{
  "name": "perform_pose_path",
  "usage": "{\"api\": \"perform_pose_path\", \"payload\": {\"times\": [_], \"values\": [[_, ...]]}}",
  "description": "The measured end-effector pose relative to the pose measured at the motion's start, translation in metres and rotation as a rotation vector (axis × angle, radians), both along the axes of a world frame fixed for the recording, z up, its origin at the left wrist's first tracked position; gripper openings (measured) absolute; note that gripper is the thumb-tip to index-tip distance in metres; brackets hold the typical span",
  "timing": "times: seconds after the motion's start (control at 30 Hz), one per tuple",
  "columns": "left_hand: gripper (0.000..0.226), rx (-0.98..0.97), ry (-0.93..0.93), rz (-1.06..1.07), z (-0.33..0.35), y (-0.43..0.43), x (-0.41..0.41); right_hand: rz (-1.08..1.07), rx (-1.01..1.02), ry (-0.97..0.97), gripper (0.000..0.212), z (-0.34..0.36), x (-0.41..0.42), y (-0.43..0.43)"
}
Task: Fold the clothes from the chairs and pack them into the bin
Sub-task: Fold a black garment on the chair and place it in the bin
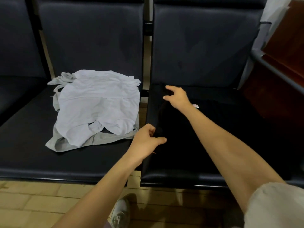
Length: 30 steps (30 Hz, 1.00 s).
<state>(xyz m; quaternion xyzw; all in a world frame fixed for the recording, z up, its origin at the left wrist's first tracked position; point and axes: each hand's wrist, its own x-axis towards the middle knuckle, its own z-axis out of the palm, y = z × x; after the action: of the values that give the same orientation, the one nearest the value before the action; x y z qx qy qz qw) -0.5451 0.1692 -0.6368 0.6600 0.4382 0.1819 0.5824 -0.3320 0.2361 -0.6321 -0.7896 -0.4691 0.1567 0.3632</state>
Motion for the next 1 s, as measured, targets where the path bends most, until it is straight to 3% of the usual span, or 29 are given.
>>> {"api": "perform_pose_path", "payload": {"times": [0.13,0.27,0.33,0.5,0.7,0.9,1.0], "values": [[0.024,0.155,0.005,-0.14,0.002,-0.029,0.034,-0.056,-0.122,0.0,0.053,0.0,0.052,-0.034],[0.038,0.285,0.263,-0.412,-0.009,-0.056,0.067,-0.008,-0.353,-0.009,0.051,-0.018,0.085,-0.057],[0.046,0.326,0.329,-0.475,-0.012,-0.068,0.081,0.002,-0.368,-0.046,0.051,-0.026,0.098,-0.068],[0.039,0.528,0.295,-0.511,-0.013,-0.096,0.119,-0.038,-0.368,-0.21,0.046,-0.034,0.145,-0.112],[0.035,0.752,0.188,-0.736,-0.034,-0.146,0.167,-0.211,-0.424,-0.269,0.045,-0.04,0.21,-0.184],[0.05,1.071,0.16,-0.72,-0.059,-0.168,0.207,-0.223,-0.49,-0.06,0.057,-0.045,0.233,-0.207],[0.042,1.131,0.094,-0.664,-0.065,-0.175,0.22,-0.201,-0.475,0.012,0.059,-0.046,0.237,-0.203]]}}
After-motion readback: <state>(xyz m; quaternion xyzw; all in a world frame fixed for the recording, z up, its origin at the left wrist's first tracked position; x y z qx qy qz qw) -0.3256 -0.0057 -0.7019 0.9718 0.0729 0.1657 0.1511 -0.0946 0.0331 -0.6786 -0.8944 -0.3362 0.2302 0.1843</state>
